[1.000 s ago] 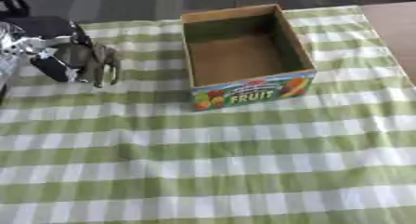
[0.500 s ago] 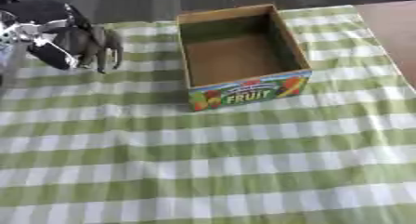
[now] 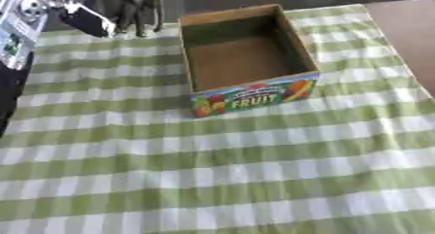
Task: Pick up objects on the table and place them in the box.
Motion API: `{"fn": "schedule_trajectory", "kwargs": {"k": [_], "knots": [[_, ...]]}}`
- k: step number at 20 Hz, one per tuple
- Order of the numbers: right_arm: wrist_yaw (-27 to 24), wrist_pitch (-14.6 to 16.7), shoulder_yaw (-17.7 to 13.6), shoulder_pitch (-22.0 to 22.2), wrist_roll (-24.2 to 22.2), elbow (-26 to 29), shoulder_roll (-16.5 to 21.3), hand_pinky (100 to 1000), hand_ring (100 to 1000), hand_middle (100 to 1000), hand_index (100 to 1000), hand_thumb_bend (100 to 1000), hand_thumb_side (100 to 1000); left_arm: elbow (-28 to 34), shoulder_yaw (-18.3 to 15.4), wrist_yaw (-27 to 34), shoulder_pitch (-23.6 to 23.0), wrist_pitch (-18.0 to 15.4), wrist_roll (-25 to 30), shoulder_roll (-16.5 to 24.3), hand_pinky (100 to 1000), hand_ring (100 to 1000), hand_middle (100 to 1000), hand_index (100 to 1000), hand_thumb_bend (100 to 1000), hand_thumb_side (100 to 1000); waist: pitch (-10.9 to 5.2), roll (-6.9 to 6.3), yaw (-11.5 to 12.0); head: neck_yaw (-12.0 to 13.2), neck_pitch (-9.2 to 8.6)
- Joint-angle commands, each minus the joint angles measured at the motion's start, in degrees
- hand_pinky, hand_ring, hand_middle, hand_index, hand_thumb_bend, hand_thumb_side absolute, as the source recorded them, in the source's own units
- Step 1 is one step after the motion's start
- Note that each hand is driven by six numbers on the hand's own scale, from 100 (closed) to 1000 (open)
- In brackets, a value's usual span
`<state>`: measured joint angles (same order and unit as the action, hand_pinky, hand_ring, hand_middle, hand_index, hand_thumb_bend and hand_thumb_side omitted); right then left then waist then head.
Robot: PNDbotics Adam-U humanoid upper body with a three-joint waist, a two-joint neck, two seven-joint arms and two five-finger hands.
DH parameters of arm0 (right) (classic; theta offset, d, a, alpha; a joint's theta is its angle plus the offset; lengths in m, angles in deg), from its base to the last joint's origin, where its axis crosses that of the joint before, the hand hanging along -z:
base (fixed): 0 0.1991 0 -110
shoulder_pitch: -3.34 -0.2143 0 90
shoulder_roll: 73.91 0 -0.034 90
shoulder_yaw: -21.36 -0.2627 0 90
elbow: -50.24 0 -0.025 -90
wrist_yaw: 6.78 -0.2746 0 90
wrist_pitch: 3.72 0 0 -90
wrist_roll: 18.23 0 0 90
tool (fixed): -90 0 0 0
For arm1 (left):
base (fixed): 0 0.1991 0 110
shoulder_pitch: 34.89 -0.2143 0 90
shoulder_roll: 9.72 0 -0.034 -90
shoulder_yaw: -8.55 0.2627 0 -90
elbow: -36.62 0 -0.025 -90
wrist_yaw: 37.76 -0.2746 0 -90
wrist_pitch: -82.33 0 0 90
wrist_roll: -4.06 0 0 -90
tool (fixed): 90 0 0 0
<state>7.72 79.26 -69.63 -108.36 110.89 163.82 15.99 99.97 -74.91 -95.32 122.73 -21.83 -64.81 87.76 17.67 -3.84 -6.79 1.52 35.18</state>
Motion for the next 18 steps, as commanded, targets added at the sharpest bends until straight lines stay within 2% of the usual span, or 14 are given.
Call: {"fn": "schedule_trajectory", "kwargs": {"k": [1,7,13,18], "knots": [[-0.06,0.33,-0.13,-0.93,-0.14,1.00,0.25,810,630,679,792,100,665,1.92,0.31,-1.92,2.57,2.12,-3.07,-1.81,565,519,575,547,100,297,-0.98,0.07,-0.42,0.69,-0.67],[-0.44,1.00,0.47,-2.29,-0.77,1.00,-0.56,811,631,680,793,100,664,0.28,1.02,-9.45,3.48,4.03,-8.29,-5.67,567,523,569,544,100,295,-0.27,-0.34,-3.20,3.33,-1.45],[-0.91,1.36,0.98,-3.27,-1.30,1.00,-1.21,811,630,680,793,100,665,-3.72,0.05,-11.97,3.50,4.74,-13.53,-8.25,559,526,577,548,100,293,0.88,-1.14,-6.50,5.35,-1.86],[-1.46,1.76,1.82,-4.47,-2.19,1.00,-1.76,812,629,680,794,100,664,-6.39,-0.04,-14.37,3.83,4.44,-16.01,-9.62,564,526,575,546,100,290,1.93,-2.43,-9.66,7.50,-2.72]]}}
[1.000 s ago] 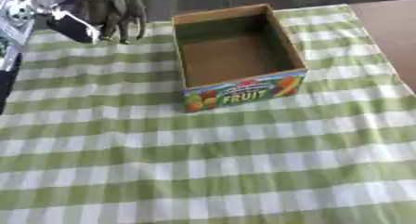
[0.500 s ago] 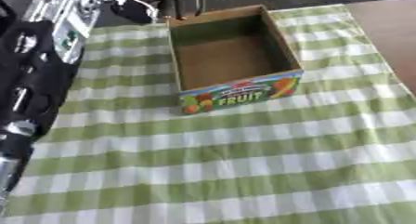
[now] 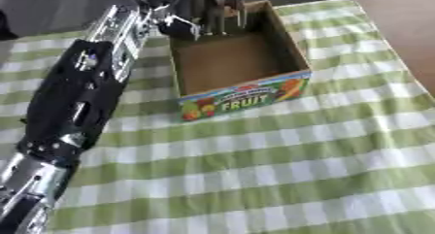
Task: Pick up objects on the table and place them in the box.
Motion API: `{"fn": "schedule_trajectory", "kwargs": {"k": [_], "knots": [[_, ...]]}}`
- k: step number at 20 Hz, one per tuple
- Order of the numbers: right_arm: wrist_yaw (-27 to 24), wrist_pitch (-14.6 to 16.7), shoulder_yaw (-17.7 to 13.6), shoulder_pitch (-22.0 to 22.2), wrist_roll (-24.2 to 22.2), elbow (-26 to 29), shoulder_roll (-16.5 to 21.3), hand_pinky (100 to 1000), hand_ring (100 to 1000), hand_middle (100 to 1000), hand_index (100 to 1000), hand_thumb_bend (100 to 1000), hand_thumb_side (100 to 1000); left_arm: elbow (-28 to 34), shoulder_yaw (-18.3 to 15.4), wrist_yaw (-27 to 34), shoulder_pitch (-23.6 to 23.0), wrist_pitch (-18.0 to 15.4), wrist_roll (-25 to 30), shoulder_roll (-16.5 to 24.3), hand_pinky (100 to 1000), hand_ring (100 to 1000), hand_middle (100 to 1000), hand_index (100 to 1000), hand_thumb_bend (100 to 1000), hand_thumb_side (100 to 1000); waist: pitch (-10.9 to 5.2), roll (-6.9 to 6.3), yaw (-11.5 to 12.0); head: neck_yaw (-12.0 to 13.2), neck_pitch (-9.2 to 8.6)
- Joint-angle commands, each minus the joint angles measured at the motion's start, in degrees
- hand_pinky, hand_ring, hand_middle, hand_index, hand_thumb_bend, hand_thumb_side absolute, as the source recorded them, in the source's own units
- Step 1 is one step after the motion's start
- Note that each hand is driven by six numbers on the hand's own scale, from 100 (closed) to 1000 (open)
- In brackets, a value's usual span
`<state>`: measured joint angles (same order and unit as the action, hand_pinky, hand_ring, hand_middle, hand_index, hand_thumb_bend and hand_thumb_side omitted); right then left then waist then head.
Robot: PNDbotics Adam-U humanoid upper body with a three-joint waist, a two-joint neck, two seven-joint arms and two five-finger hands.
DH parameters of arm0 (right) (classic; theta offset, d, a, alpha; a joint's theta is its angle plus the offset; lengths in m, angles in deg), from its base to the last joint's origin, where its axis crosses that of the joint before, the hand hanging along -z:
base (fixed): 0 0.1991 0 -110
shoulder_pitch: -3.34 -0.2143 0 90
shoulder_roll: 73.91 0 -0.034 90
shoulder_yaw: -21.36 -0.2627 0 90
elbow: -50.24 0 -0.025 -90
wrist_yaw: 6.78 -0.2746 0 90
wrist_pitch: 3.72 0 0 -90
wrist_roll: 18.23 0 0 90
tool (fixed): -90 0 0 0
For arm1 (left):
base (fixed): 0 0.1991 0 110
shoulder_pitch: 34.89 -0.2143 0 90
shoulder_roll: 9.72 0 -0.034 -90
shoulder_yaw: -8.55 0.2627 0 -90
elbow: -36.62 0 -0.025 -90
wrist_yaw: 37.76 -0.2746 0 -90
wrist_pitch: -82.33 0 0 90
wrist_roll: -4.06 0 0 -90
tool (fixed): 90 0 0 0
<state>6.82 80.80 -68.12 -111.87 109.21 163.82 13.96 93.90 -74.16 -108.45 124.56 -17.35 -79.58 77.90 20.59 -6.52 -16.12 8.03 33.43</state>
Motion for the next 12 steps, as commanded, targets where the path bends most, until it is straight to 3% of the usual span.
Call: {"fn": "schedule_trajectory", "kwargs": {"k": [1,12], "knots": [[-0.66,0.29,0.49,-1.15,-0.72,1.00,0.17,812,629,680,794,100,664,-0.85,-0.88,-1.83,2.06,-0.02,-1.55,0.09,565,525,572,544,100,290,-0.82,0.01,-0.78,1.31,-1.14],[-1.45,0.51,1.37,-1.53,-1.84,1.00,-0.16,814,627,680,795,100,663,-6.16,-2.08,-10.98,2.11,0.99,-4.33,-0.50,583,532,556,525,100,292,0.67,-1.69,-2.33,2.13,-1.90]]}}
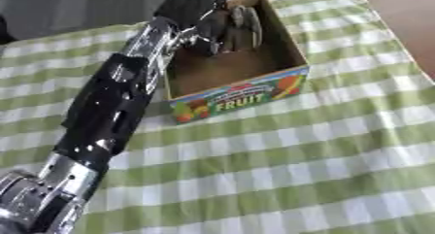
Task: Pick up objects on the table and place them in the box.
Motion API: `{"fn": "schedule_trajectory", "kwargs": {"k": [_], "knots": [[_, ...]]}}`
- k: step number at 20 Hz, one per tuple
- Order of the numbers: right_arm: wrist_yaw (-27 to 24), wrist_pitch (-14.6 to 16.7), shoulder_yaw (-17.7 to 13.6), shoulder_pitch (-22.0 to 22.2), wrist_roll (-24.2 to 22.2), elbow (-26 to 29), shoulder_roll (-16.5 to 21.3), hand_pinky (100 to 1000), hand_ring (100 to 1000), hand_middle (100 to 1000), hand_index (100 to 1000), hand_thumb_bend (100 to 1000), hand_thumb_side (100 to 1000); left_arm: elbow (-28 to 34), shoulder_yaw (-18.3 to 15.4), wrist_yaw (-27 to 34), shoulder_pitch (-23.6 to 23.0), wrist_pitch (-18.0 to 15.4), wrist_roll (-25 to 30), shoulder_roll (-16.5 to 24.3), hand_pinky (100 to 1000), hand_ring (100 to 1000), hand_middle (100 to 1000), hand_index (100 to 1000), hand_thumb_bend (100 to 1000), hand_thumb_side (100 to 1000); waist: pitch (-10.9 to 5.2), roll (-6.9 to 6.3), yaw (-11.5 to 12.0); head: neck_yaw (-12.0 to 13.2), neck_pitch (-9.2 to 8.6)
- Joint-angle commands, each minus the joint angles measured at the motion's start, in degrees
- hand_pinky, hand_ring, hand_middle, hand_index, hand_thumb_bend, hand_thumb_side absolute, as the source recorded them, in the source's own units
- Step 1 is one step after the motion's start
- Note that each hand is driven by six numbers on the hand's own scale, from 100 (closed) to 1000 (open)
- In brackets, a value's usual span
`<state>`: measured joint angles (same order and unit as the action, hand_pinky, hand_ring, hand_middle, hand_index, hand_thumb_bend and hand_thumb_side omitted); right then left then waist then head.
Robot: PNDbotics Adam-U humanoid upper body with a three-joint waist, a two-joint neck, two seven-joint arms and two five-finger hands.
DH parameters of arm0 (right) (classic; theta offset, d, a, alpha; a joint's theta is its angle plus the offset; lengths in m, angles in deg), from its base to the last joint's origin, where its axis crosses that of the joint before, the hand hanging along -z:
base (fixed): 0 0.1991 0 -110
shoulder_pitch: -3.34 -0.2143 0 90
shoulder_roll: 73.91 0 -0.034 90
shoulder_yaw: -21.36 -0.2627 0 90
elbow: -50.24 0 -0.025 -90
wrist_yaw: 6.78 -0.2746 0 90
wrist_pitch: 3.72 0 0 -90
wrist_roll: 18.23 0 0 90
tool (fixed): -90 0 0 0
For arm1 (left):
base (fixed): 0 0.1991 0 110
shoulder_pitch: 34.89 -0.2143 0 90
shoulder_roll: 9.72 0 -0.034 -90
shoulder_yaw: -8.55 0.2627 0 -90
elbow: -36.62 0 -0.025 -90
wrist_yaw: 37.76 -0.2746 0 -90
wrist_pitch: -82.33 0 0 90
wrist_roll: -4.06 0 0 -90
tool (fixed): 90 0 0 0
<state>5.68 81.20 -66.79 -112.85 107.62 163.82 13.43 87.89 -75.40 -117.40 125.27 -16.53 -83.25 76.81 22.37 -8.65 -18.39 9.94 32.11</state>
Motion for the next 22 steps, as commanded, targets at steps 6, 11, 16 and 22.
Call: {"fn": "schedule_trajectory", "kwargs": {"k": [6,11,16,22], "knots": [[-0.41,-0.18,0.08,-0.24,-0.40,1.00,-0.01,814,627,680,795,100,663,-0.87,-0.95,-2.61,1.29,-2.31,-0.67,0.37,640,614,634,658,100,141,-1.01,0.08,-0.48,0.14,-0.44],[-0.27,-0.33,0.01,-0.41,-0.44,1.00,0.26,815,628,680,795,100,664,-0.40,-0.59,-4.49,1.21,-5.14,-2.02,0.61,750,739,694,764,356,236,-1.08,-0.05,-0.86,0.23,-0.20],[-0.33,-0.30,0.05,-0.53,-0.47,1.00,0.16,815,628,680,794,100,670,-0.02,-0.42,-14.98,1.31,-4.15,-3.16,1.18,904,859,721,891,875,500,-1.16,-0.18,-1.08,0.27,-0.02],[-0.39,-0.36,0.11,-0.30,-0.59,1.00,0.10,815,628,680,794,100,669,0.92,-1.19,-22.81,1.35,-1.88,-4.00,1.32,889,860,709,869,851,545,-1.34,-0.18,-0.70,-0.12,0.25]]}}
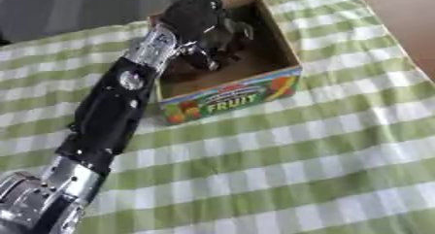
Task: Pick up objects on the table and place them in the box.
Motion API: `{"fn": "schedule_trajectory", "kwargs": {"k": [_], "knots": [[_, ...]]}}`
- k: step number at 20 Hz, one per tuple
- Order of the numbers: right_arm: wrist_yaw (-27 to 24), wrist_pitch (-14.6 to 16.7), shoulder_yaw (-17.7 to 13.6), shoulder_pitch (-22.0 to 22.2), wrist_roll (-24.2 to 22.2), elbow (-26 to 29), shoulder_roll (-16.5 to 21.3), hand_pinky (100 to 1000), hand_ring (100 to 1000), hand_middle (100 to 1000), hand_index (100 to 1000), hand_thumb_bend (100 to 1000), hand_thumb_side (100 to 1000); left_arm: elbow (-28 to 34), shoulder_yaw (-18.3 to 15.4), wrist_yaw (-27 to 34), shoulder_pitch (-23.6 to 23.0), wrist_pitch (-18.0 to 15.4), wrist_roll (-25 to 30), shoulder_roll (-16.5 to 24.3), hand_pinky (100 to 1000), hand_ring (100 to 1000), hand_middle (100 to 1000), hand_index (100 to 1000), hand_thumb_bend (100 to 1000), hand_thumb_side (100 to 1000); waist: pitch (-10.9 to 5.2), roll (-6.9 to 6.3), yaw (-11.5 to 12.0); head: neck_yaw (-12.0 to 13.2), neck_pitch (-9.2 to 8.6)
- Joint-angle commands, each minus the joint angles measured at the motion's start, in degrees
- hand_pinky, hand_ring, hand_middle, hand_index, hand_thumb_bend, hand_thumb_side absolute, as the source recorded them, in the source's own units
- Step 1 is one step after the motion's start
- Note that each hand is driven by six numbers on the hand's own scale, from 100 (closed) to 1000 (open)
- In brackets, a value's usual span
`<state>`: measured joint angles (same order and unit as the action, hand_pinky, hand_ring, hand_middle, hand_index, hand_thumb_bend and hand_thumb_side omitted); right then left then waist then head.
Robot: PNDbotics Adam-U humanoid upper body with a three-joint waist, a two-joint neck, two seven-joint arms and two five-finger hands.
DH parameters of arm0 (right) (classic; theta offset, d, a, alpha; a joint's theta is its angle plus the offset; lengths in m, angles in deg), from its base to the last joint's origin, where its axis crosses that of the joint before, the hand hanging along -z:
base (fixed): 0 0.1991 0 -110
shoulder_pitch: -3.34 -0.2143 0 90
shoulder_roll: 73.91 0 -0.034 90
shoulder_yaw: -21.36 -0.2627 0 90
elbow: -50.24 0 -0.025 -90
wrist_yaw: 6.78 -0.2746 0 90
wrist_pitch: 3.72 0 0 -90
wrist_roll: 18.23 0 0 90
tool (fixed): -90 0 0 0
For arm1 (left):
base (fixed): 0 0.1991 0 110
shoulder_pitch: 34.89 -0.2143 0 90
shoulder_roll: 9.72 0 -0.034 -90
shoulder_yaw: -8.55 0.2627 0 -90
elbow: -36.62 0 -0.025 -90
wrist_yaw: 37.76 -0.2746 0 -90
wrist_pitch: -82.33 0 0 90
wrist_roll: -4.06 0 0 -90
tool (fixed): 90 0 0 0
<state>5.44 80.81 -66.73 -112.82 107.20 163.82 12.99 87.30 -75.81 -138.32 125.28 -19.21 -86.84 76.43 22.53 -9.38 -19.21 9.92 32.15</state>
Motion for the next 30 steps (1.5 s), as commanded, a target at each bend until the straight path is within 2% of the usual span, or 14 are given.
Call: {"fn": "schedule_trajectory", "kwargs": {"k": [1,5,6,7,11,15,18,19,21,25,30], "knots": [[-0.14,0.01,0.03,-0.29,-0.16,1.00,0.56,815,629,679,794,100,670,1.95,-0.84,-1.69,1.30,1.06,-0.74,1.74,888,858,707,863,831,546,-1.55,0.57,0.25,-0.21,0.26],[-0.07,-0.15,-0.12,0.10,-0.01,1.00,0.63,815,629,677,793,100,669,5.52,-0.72,1.89,1.08,1.63,-1.98,2.15,855,836,699,844,632,510,-1.82,0.75,0.97,-0.60,0.63],[-0.05,-0.19,-0.14,0.19,0.02,1.00,0.64,815,629,677,793,100,669,6.87,-0.60,3.49,0.94,1.91,-2.23,2.34,855,836,699,844,632,510,-1.88,0.78,1.15,-0.72,0.73],[-0.02,-0.23,-0.19,0.31,0.08,1.00,0.64,815,629,677,793,100,669,8.65,-0.53,5.28,0.87,2.30,-2.62,2.60,839,823,700,843,571,518,-2.01,0.87,1.47,-0.92,0.93],[0.19,-0.37,-0.52,0.83,0.44,1.00,0.82,814,630,677,793,100,668,17.18,0.10,17.41,-0.22,3.42,-1.81,4.25,808,805,709,844,484,577,-2.70,1.34,2.91,-1.91,1.75],[0.44,-0.47,-0.82,1.32,0.72,1.00,0.91,813,632,677,793,100,670,25.78,0.66,28.89,-1.74,5.31,0.68,6.84,777,785,714,834,387,559,-3.66,1.89,4.17,-3.09,2.62],[0.61,-0.50,-1.05,1.58,0.93,1.00,0.95,813,633,677,793,100,671,31.67,0.74,36.04,-3.59,7.37,1.63,8.88,765,779,717,834,353,553,-4.40,2.45,5.20,-3.71,3.27],[0.69,-0.49,-1.15,1.60,1.01,1.00,0.99,813,634,678,793,100,671,33.79,0.65,38.01,-4.49,8.04,1.48,9.73,749,769,717,838,282,543,-4.71,2.73,5.68,-3.97,3.57],[0.85,-0.45,-1.32,1.62,1.17,1.00,1.06,813,635,678,793,100,672,37.75,0.46,41.70,-6.30,9.61,0.93,11.16,727,759,723,841,226,507,-5.13,3.15,6.35,-4.38,3.98],[1.30,-0.28,-2.02,1.48,1.79,1.00,1.26,812,638,680,794,100,674,46.84,-0.96,50.64,-12.20,13.56,-2.37,14.14,712,750,737,844,209,507,-6.04,4.43,8.37,-5.83,4.63],[1.70,-0.13,-2.79,1.28,2.62,1.00,1.32,811,642,682,797,100,679,56.00,-3.86,60.98,-20.46,18.16,-7.60,15.12,661,728,776,875,177,514,-6.49,5.78,10.54,-7.32,5.02]]}}
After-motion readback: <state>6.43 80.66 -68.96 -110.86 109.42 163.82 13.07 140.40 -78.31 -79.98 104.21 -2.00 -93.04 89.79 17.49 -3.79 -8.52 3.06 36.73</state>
